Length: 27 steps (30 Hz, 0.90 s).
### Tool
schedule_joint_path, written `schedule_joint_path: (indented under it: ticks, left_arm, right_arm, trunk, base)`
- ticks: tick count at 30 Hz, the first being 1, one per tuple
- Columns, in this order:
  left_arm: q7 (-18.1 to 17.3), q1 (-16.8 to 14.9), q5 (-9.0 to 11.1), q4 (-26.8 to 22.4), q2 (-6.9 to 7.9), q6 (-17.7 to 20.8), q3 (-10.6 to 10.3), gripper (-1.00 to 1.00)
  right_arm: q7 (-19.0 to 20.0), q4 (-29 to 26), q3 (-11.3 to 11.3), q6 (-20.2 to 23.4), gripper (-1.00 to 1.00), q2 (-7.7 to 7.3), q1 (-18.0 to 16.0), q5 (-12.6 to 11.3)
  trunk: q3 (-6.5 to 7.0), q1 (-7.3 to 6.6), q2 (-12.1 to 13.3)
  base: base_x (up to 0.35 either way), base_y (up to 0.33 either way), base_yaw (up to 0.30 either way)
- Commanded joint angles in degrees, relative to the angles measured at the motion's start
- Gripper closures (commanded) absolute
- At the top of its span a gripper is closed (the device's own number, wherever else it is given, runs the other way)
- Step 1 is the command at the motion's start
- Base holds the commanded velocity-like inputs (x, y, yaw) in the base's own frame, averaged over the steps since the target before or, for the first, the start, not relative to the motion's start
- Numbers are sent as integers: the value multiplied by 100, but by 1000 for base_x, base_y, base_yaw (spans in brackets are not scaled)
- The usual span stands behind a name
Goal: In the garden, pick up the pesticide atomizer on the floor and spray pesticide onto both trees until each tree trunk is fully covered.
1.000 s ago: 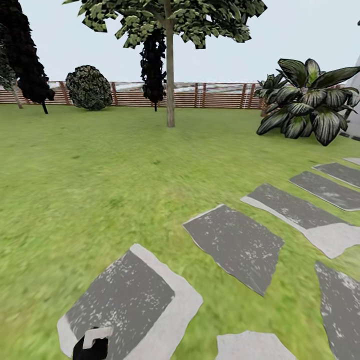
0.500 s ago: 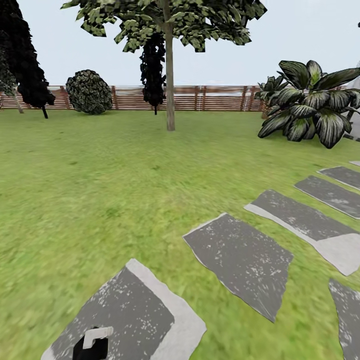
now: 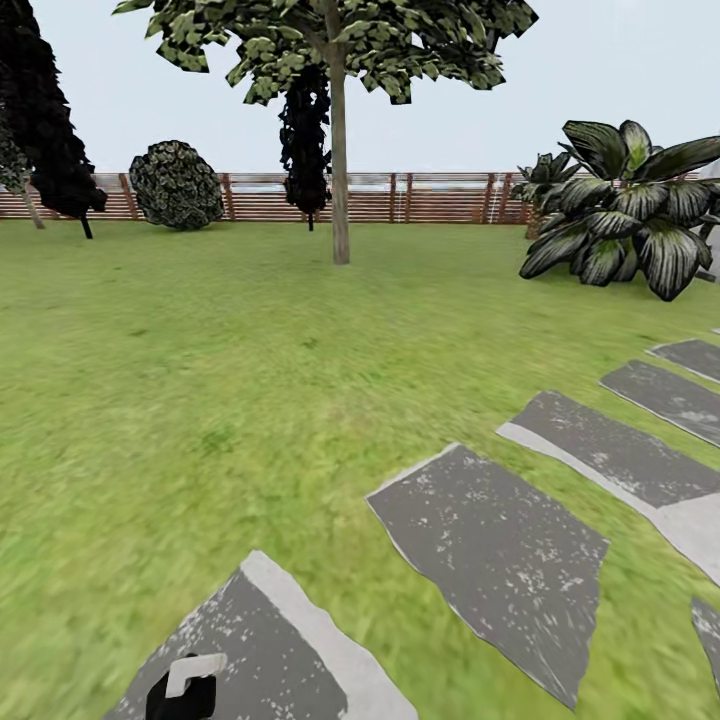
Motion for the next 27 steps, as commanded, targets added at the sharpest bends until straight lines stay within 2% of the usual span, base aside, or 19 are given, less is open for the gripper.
schedule_joint_path:
  ticks: [1,15,18,21,23,27]
  left_arm:
    - [-4,0,1,-2,0,0,0,100]
    - [-4,0,8,-3,0,-8,0,100]
    - [-4,0,11,-3,-1,-8,0,100]
    - [-4,0,12,-3,-3,-8,0,100]
    - [-4,0,9,3,-7,-6,-4,100]
    - [-4,0,6,5,-9,-6,-8,100]
  right_arm:
    - [0,0,0,-1,-100,0,0,0]
    - [-10,-6,-7,-1,-100,-3,0,0]
    - [-18,-87,-27,-7,-100,-74,0,0]
    - [-22,-514,-33,-23,-100,-213,0,0]
    - [-23,-1553,-42,-22,-100,-337,2,0]
    - [-20,-1997,-42,-21,-100,-342,8,-19]
  trunk:
    - [0,0,0]
    - [0,0,0]
    - [0,0,0]
    - [0,0,0]
    - [0,0,0]
    - [0,0,0]
  base:
    - [338,0,0]
    - [338,0,0]
    - [338,0,0]
    - [338,0,0]
    - [338,0,0]
    - [338,0,0]
